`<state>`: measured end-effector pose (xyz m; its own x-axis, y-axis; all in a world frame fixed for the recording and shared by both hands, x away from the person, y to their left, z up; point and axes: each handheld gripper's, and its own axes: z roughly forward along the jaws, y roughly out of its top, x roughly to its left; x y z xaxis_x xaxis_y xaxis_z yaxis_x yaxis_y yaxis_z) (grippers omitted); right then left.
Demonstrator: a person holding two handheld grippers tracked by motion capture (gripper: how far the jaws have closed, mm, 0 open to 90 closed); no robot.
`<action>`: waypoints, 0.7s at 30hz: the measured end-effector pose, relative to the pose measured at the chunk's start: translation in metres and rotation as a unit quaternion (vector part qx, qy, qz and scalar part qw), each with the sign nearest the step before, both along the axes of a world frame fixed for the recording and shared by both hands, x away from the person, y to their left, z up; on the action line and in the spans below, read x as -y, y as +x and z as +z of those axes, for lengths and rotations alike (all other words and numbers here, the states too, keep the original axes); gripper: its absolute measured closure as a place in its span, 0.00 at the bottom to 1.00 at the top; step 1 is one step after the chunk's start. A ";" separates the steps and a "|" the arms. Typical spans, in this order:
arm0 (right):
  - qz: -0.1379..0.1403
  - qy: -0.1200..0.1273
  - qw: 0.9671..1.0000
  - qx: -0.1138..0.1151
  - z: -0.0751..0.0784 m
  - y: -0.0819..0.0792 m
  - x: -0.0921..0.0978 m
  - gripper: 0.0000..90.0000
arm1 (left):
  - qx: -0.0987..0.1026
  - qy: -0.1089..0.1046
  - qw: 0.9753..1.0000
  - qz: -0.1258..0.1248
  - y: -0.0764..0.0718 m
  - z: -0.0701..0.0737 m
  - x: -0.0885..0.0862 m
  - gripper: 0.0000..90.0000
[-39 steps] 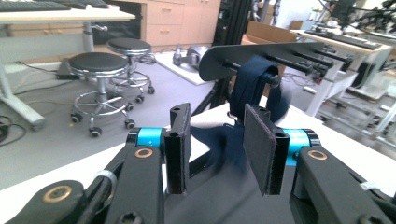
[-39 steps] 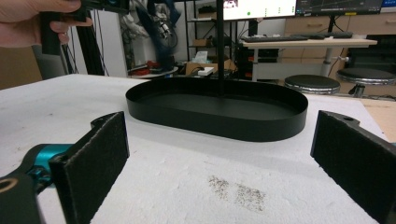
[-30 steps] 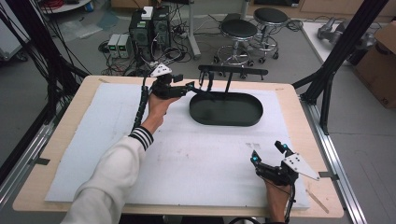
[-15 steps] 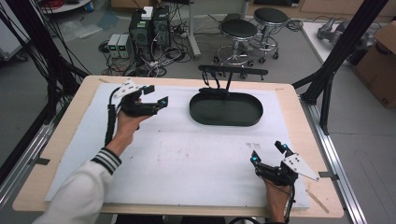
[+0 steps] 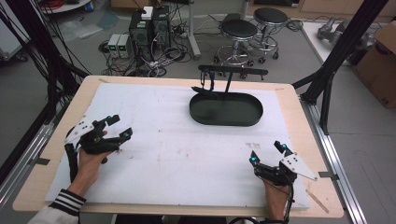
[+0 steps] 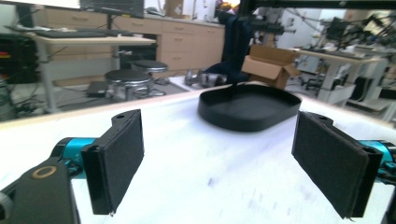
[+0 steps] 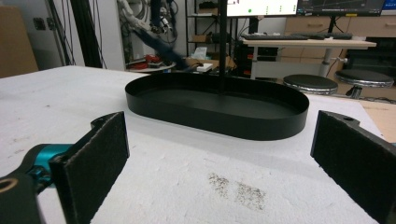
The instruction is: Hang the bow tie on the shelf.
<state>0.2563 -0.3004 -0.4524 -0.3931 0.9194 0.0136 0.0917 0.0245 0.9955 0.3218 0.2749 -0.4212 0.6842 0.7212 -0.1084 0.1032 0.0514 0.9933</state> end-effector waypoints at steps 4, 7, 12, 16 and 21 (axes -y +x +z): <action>-0.001 0.000 1.000 -0.003 0.000 0.000 -0.001 0.04 | 0.003 -0.017 1.000 0.026 -0.010 -0.016 -0.013 0.19; -0.002 0.000 1.000 0.000 0.000 0.000 0.000 0.04 | 0.007 -0.017 0.999 0.036 -0.012 -0.023 -0.015 0.19; -0.002 0.001 1.000 -0.002 0.000 -0.001 0.000 0.04 | 0.017 -0.006 0.999 0.042 -0.015 -0.032 -0.011 0.19; 0.000 0.001 1.000 0.001 0.000 -0.001 0.000 0.04 | 0.028 -0.004 0.999 0.044 -0.017 -0.032 -0.010 0.19; -0.003 0.002 1.000 0.003 0.000 -0.001 0.000 0.04 | 0.035 0.009 0.998 0.046 -0.019 -0.033 -0.007 0.19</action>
